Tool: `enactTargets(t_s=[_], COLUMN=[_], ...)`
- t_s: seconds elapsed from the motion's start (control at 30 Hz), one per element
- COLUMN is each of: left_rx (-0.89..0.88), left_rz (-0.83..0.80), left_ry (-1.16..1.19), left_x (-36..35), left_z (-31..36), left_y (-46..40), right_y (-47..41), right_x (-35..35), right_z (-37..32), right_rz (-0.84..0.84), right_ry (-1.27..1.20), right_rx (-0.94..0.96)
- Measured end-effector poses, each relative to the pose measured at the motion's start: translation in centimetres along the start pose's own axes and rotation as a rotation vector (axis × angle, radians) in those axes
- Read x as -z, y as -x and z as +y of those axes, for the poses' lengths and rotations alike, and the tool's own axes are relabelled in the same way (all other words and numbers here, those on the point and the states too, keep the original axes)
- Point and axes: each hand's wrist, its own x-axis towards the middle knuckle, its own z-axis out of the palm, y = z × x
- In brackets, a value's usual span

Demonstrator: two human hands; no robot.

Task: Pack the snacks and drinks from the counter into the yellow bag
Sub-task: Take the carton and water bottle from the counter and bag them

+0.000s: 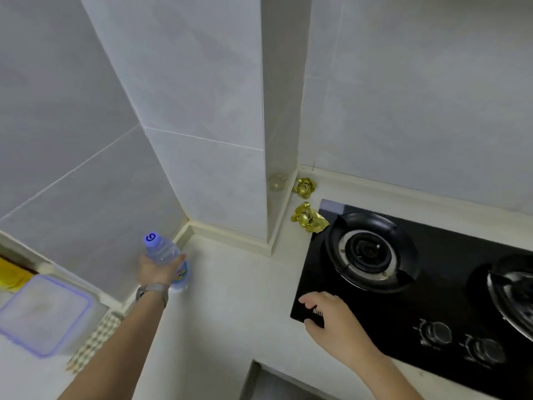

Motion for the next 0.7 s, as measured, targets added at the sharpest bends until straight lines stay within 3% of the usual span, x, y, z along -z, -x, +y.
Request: enactTargets(t_s=[0.27, 0.53, 0.7], left_rx=[-0.188, -0.141, -0.215], left_rz=[-0.144, -0.372, -0.633], left_ry=[-0.243, -0.152, -0.104], left_x=[0.2, -1.3, -3.2], left_z=[-0.1, -1.0, -0.2], left_y=[3.4, 10.5, 15.1], right_y=[0.5, 1.5, 2.8], right_x=[-1.3, -2.1, -2.0], right_z=[0.8, -0.1, -1.8], right_rz=[0.069, 0.066, 0.054], right_ry=[-0.091, -0.164, -0.201], right_rx=[-0.126, -0.160, -0.104])
